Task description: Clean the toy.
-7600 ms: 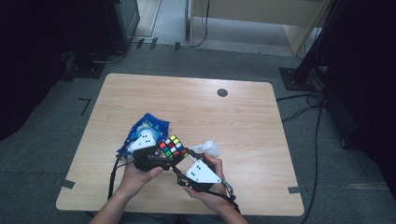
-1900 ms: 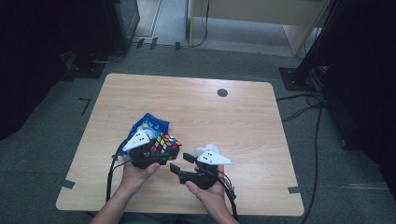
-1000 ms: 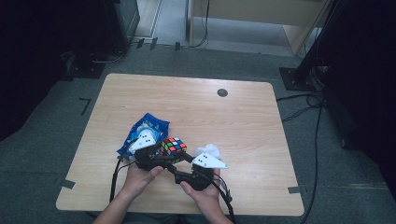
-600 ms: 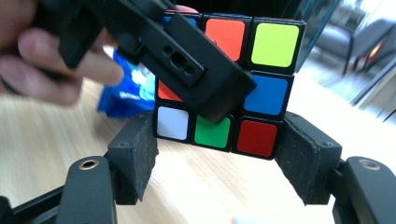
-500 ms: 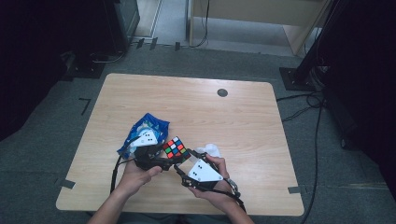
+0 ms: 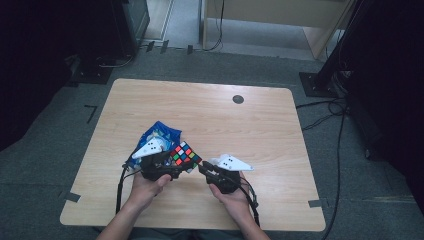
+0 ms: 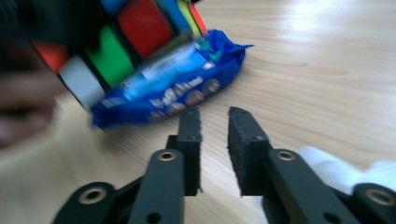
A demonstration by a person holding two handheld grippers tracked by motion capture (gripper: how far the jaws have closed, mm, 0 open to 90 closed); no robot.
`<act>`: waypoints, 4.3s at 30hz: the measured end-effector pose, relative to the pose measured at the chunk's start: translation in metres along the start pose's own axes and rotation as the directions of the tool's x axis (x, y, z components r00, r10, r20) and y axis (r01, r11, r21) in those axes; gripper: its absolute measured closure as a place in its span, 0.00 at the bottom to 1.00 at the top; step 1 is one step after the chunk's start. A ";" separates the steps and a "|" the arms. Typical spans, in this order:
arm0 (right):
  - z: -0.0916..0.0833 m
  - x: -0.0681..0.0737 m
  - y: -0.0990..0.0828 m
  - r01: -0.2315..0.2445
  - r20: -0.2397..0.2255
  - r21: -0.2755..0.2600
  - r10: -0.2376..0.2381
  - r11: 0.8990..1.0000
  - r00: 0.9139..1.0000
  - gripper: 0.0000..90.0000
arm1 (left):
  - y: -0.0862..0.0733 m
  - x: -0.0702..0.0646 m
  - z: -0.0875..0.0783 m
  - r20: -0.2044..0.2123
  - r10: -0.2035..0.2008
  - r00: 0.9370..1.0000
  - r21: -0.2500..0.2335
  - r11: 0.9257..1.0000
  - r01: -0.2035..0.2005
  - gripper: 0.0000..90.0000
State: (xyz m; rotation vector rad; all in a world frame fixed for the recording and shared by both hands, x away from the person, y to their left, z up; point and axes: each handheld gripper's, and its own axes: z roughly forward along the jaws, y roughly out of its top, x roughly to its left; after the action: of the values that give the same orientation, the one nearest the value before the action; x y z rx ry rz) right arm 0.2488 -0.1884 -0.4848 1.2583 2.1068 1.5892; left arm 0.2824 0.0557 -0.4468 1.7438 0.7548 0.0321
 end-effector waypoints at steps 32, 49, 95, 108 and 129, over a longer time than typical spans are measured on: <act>-0.025 0.009 0.012 0.091 -0.006 -0.142 -0.093 0.986 0.996 1.00 | -0.006 -0.010 0.009 0.020 0.147 0.989 0.118 0.982 -0.148 0.37; -0.002 -0.028 -0.007 0.220 0.228 0.212 -0.267 0.952 0.936 0.59 | -0.003 -0.004 -0.004 -0.035 0.163 0.986 0.056 0.985 -0.161 0.38; -0.040 0.044 0.035 0.270 0.007 -0.174 -0.273 0.947 0.962 0.97 | -0.019 -0.045 0.018 -0.066 0.449 0.891 0.152 0.887 -0.435 0.38; -0.043 0.026 0.032 0.243 0.057 -0.138 -0.237 0.960 0.970 0.97 | -0.012 -0.030 0.008 -0.109 0.375 0.921 0.134 0.923 -0.360 0.38; -0.039 0.021 0.030 0.238 0.078 -0.129 -0.229 0.963 0.970 0.97 | -0.014 -0.039 0.013 -0.080 0.409 0.909 0.141 0.908 -0.396 0.38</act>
State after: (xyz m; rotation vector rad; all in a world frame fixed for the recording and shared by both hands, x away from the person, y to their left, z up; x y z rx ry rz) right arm 0.2268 -0.1984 -0.4372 0.9623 1.9853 1.5409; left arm 0.2503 0.0268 -0.4492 2.0046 0.4674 0.3718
